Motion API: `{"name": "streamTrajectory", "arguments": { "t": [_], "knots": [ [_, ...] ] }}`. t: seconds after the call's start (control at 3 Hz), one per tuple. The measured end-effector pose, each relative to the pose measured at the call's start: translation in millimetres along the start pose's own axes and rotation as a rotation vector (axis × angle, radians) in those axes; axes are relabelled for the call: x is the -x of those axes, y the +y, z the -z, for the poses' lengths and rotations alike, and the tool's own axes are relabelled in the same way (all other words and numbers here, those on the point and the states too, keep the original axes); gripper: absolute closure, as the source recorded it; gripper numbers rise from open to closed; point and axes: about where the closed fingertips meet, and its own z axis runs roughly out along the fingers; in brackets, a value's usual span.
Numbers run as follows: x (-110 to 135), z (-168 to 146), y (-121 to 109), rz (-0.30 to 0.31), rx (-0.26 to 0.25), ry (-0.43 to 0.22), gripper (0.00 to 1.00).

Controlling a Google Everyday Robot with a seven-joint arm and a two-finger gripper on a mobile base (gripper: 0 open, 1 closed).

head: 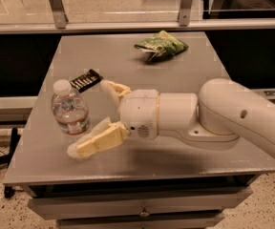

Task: Knock water bottle over

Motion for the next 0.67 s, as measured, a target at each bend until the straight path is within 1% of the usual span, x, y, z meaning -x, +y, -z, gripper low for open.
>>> {"name": "streamTrajectory", "arguments": {
  "t": [0.33,0.67],
  "knots": [
    [7.7,-29.3,15.2,-0.025,0.048,-0.069,0.16],
    [6.0,-44.6,26.4,-0.048,0.074,-0.089,0.41]
  ]
}}
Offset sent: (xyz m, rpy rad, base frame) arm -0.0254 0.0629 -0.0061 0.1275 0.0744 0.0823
